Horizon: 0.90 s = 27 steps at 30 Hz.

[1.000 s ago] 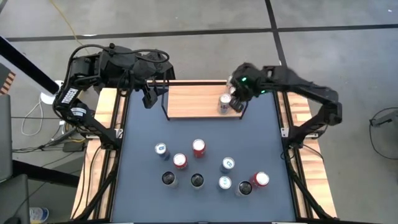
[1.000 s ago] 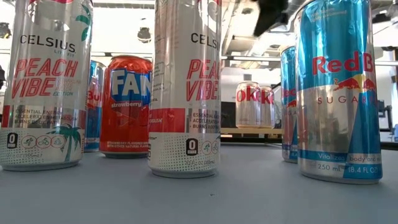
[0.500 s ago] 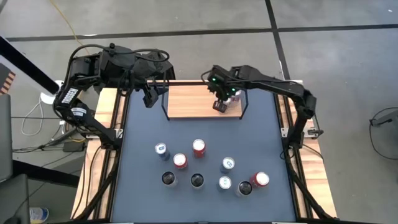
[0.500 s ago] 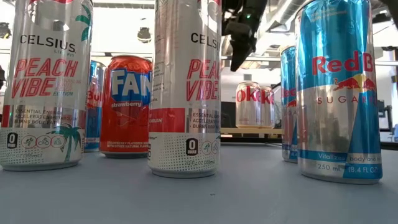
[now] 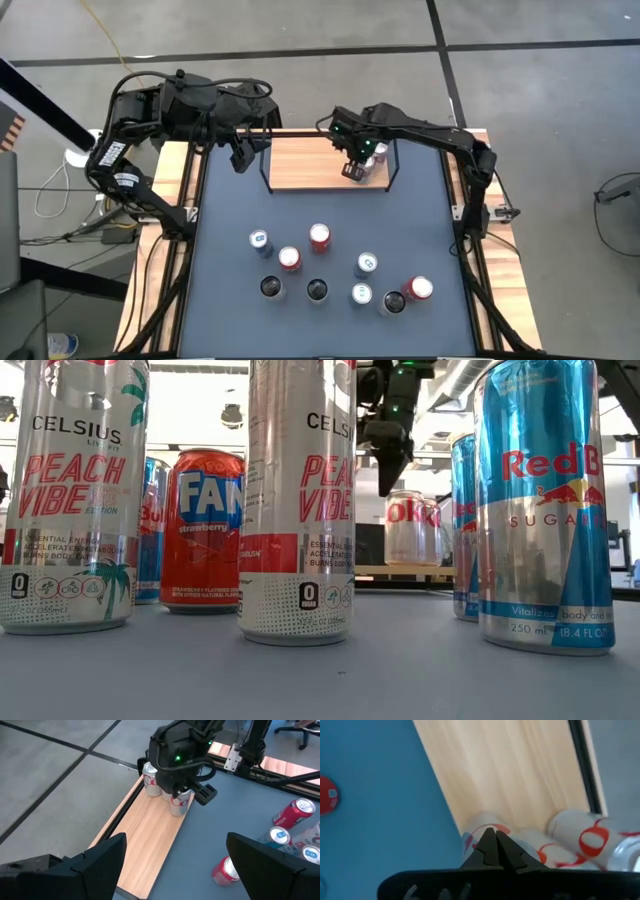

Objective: Place canned beverage on shelf
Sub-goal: Put the silver soda can on the shelf aligned with the other silver soda cans

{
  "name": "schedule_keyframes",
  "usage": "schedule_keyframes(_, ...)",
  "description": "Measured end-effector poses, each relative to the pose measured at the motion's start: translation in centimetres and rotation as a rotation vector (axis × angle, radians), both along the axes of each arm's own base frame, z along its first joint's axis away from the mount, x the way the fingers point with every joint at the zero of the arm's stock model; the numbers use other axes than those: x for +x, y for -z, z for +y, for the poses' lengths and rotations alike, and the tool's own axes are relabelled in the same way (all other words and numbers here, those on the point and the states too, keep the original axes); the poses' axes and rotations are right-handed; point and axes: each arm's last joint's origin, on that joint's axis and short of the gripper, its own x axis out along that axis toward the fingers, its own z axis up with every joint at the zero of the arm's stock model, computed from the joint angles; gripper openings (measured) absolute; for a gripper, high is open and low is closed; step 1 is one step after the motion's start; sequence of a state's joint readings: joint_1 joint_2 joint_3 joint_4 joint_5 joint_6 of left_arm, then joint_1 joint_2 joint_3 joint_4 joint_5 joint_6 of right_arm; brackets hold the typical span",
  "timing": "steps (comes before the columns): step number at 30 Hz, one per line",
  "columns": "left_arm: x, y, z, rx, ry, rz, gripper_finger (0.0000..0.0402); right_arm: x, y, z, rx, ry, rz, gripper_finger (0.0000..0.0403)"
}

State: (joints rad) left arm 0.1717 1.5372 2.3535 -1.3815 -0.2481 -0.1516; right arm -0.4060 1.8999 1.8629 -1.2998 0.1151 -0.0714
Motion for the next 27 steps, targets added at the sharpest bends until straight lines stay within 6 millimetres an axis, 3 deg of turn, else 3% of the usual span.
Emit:
schedule_keyframes(13, 0.0, 0.0, 0.0, 0.004, 0.002, 0.001, 0.0332, -0.9, -0.2, 0.4, -0.028, 0.076, 0.079, 0.0000)
schedule_keyframes(21, 0.0, 0.0, 0.0, 0.006, 0.003, 0.001, 0.0332, -2.9, -3.2, 1.4, -0.058, 0.115, 0.013, 0.0000)
schedule_keyframes(27, 0.0, 0.0, 0.0, 0.012, 0.003, 0.002, 0.0332, -2.3, -2.6, 2.0, -0.003, 0.061, 0.029, 0.0000)
